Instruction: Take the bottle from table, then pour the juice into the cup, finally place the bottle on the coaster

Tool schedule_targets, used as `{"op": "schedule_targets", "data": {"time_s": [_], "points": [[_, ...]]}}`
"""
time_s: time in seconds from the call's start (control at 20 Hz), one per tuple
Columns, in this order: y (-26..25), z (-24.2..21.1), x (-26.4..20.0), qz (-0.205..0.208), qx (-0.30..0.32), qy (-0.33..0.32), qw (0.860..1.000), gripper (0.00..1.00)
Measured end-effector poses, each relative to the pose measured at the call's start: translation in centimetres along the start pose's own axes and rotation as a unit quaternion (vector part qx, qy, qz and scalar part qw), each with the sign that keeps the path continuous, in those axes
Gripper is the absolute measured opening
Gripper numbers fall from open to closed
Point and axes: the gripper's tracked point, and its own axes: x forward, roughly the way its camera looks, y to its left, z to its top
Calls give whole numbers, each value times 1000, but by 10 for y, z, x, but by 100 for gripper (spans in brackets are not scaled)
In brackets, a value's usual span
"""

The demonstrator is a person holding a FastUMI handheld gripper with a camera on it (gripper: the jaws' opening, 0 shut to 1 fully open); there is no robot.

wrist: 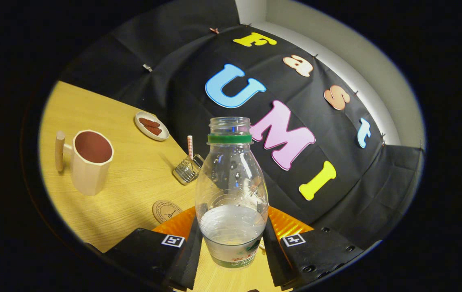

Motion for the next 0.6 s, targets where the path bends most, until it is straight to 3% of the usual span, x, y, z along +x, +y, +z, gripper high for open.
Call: {"op": "schedule_targets", "data": {"time_s": [0.4, 0.6], "points": [[39, 23, 10, 21, -88, -18, 996, 72], [52, 28, 14, 18, -158, -28, 987, 72]]}}
